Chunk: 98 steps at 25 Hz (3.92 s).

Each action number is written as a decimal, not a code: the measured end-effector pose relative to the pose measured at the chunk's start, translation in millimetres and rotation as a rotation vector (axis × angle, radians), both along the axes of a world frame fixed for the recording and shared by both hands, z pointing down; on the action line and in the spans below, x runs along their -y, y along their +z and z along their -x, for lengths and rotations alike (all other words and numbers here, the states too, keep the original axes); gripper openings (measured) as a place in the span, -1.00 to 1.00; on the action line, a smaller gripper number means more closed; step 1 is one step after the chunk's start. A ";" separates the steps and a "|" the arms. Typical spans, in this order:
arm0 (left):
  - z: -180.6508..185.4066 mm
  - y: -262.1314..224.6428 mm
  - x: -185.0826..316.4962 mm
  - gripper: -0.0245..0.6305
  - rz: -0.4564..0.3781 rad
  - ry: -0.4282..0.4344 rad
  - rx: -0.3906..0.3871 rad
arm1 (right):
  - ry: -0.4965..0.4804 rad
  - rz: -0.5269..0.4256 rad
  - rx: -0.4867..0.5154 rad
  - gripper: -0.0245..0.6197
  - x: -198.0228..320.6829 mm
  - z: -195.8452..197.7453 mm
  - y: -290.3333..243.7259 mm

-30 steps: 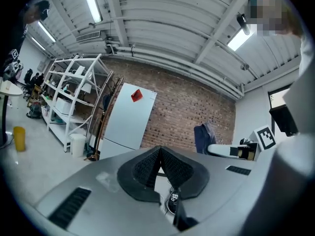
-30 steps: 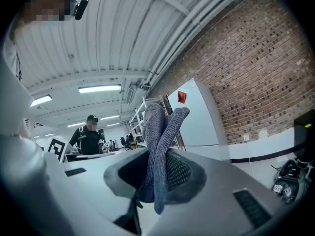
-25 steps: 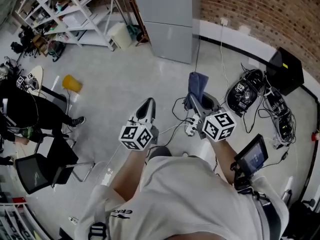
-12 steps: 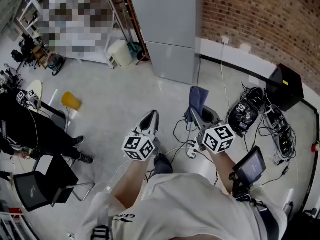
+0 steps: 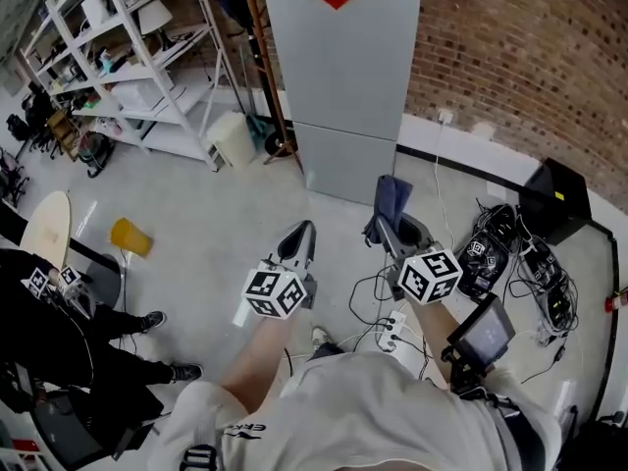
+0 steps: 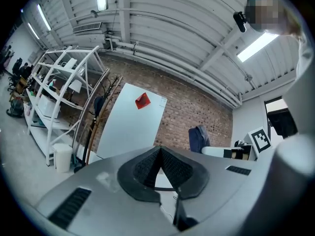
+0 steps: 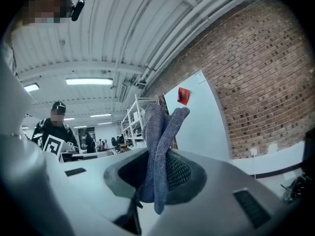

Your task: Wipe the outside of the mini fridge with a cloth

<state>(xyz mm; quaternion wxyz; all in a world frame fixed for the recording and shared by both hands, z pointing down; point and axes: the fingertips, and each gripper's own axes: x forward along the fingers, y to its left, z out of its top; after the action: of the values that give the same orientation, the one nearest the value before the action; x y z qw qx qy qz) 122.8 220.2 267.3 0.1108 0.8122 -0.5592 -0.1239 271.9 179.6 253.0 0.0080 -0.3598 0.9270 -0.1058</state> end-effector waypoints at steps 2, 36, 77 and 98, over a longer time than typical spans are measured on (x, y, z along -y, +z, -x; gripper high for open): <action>27.9 -7.1 19.5 -0.91 -0.013 0.007 -0.004 | 0.006 -0.010 -0.003 -0.68 18.3 29.1 -6.3; 203.6 -96.7 339.0 -0.91 -0.196 -0.025 0.050 | -0.018 -0.228 -0.004 -0.68 362.1 213.4 -85.1; 426.9 -236.4 574.7 -0.91 -0.392 0.136 0.016 | 0.301 -0.690 -0.214 -0.68 608.1 423.2 -316.4; 364.4 -236.5 585.0 -0.91 -0.412 0.290 0.010 | 0.514 -0.672 -0.262 -0.68 611.5 344.7 -338.4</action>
<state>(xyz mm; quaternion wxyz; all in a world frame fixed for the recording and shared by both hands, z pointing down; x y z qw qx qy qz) -241.5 -364.8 30.8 -0.0433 0.8900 -0.4002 -0.2139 -72.8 -431.9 -85.4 0.0332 -0.5664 0.7835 0.2533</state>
